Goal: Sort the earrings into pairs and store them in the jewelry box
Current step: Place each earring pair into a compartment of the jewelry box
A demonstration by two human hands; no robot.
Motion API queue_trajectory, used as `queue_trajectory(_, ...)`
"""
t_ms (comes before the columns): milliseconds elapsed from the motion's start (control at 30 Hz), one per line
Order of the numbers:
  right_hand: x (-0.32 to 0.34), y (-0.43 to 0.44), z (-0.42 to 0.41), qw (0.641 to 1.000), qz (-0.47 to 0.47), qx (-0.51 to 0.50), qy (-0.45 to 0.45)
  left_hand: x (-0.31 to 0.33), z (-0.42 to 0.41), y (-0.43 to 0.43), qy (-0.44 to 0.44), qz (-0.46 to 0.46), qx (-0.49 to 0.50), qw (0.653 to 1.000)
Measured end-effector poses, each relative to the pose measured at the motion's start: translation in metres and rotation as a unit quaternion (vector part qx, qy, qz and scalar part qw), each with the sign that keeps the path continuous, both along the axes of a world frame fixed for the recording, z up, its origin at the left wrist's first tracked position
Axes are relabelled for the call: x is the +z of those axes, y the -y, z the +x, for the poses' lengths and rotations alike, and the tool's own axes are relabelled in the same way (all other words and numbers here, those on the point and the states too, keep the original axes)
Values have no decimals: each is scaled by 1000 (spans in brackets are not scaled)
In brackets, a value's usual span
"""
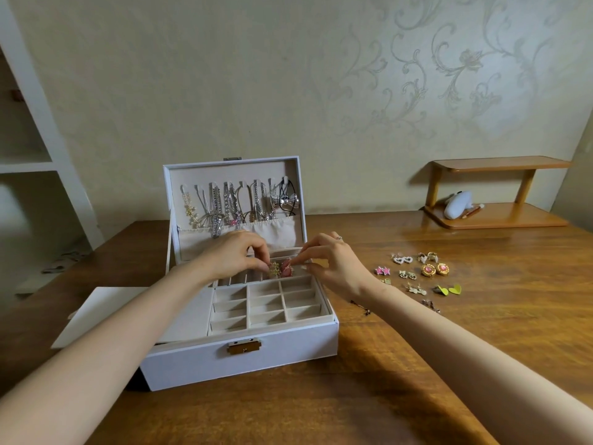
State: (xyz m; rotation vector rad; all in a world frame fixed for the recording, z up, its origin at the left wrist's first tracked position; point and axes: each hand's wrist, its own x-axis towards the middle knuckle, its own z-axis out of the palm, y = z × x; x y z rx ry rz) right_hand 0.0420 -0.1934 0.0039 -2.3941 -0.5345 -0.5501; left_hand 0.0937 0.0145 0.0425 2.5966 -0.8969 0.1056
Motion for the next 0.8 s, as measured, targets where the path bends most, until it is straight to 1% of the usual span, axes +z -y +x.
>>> queue_trajectory(133, 5, 11, -5, 999, 25, -23, -4, 3, 0, 6, 24, -73, 10, 997)
queue_trajectory(200, 7, 21, -10, 998, 46, -37, -3, 3, -4, 21, 51, -87, 23, 995)
queue_trajectory(300, 4, 45, -15, 993, 58, -105, 16, 2, -18, 58, 84, -83, 15, 993)
queue_trajectory(400, 0, 80, -12, 977, 23, -209, 20, 3, -25, 104, 107, -42, -21, 993)
queue_trajectory(467, 0, 105, -10, 966, 1, -257, -1, 2, -24, 135, 83, -18, -38, 996)
queue_trajectory(600, 2, 149, -3, 949, 7, -311, -54, -7, -10, 183, 23, 6, -40, 999)
queue_trajectory(700, -2, 167, 9, 942, -16, -321, -94, -12, 4, 209, -15, 17, -35, 999)
queue_trajectory(800, -10, 173, 23, 941, -59, -317, -108, -16, 18, 231, -41, 38, -33, 998)
